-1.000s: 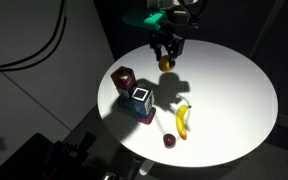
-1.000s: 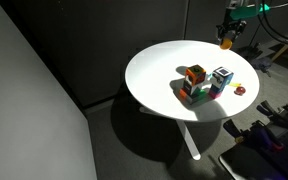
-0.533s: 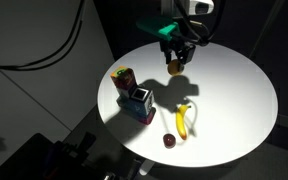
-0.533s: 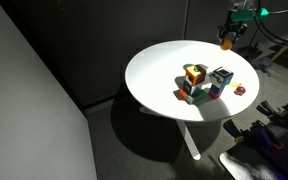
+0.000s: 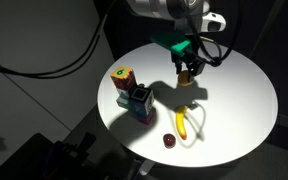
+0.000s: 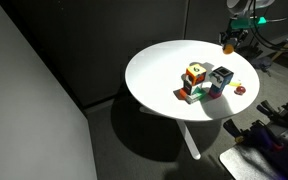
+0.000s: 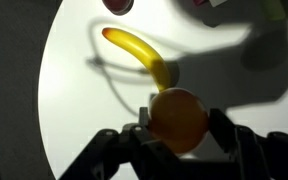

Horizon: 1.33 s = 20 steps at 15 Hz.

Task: Remove the yellow fruit from the block and place it on the table

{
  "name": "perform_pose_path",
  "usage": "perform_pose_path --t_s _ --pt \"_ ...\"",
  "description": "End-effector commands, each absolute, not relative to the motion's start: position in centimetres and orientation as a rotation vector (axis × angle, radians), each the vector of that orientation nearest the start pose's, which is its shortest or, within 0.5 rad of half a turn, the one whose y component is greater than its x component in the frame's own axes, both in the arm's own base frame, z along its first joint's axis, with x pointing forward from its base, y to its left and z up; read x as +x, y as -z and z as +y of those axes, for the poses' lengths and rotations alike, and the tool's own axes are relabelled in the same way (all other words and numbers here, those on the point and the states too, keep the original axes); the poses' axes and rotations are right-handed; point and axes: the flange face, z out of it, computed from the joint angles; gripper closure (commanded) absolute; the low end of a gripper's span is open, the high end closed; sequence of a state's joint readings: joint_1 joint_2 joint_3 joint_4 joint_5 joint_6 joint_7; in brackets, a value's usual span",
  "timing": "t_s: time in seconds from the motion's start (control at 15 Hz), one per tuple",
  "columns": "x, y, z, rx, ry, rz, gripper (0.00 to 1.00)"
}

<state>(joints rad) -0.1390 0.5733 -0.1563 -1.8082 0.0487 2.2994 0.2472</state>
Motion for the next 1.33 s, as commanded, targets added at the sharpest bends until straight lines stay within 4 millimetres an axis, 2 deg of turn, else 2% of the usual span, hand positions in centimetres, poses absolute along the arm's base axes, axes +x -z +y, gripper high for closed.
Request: perform_pose_path --t_s 0.0,0.8,1.27 --pt "62.8 -20.9 -19.9 -3.042 -0.132 0.965 0.62" --pt "61.8 -14.9 -24.2 -2.916 -0.229 1.308 0.62" --pt "60.9 -11.6 -25.5 -2.892 -0.261 1.377 0.62"
